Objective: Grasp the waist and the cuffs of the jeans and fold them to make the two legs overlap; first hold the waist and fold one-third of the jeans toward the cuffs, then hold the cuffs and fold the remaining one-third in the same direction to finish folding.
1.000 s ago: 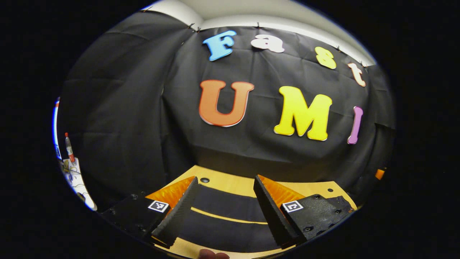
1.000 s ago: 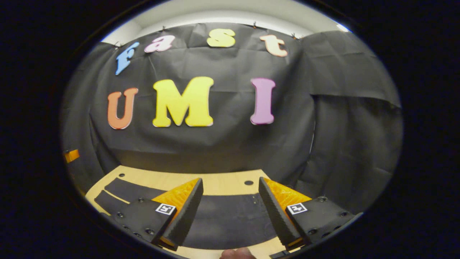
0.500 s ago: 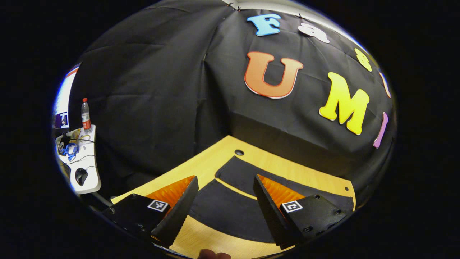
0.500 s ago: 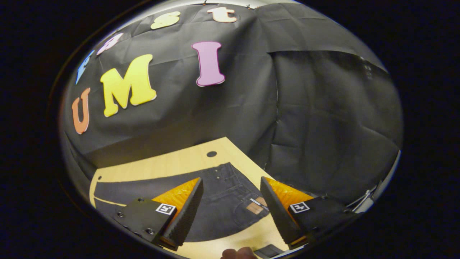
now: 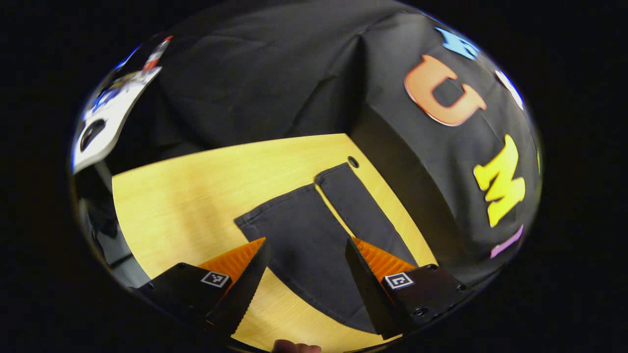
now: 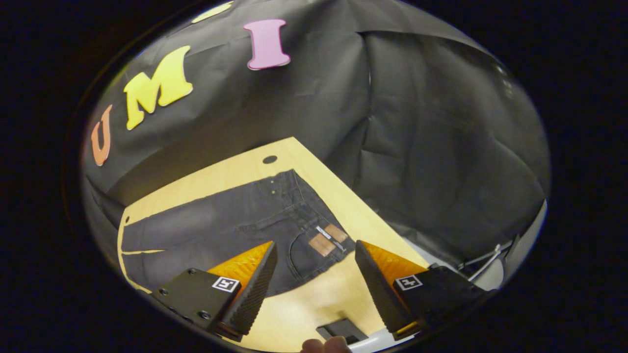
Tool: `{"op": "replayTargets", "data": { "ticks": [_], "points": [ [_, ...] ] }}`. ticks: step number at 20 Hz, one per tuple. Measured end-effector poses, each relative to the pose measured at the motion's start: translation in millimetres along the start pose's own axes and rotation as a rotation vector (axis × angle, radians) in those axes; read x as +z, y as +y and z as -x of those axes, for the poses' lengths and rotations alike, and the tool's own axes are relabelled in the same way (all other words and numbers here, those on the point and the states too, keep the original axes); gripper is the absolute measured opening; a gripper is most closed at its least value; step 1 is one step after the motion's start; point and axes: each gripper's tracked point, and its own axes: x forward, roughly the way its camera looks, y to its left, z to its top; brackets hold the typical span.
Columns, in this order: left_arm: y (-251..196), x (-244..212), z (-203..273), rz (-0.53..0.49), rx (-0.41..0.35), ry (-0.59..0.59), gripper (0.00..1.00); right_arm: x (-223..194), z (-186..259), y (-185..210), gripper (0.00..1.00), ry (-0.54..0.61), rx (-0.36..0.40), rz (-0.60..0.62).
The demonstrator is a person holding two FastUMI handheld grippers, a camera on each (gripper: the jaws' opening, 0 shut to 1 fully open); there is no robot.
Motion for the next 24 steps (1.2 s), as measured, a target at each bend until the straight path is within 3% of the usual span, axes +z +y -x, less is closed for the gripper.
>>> {"op": "replayTargets", "data": {
  "ticks": [3,8,9,10,13,14,17,18,24],
  "points": [
    [22,1,-16,0.15,0.051,0.019,0.99,-15,-6,-10,0.99,0.054,-0.015,-0.059],
    [36,3,-36,0.221,0.088,0.045,0.99,-28,-19,-16,0.94,0.109,-0.04,-0.092],
    [37,2,-38,0.234,0.093,0.052,0.99,-29,-22,-15,1.0,0.116,-0.038,-0.099],
    [37,0,-42,0.242,0.101,0.057,0.99,-30,-25,-16,0.94,0.121,-0.038,-0.106],
    [32,4,-47,0.239,0.1,0.046,0.98,-35,-36,-18,0.94,0.143,-0.045,-0.157],
    [30,5,-50,0.241,0.096,0.049,0.98,-38,-41,-20,0.99,0.15,-0.051,-0.189],
    [24,8,-56,0.261,0.091,0.048,0.98,-40,-56,-27,0.94,0.169,-0.08,-0.282],
    [24,9,-56,0.264,0.092,0.049,0.98,-41,-61,-29,0.99,0.171,-0.094,-0.296],
    [21,11,-60,0.282,0.1,0.061,0.98,-41,-87,-29,0.98,0.18,-0.172,-0.33]
  ]
}}
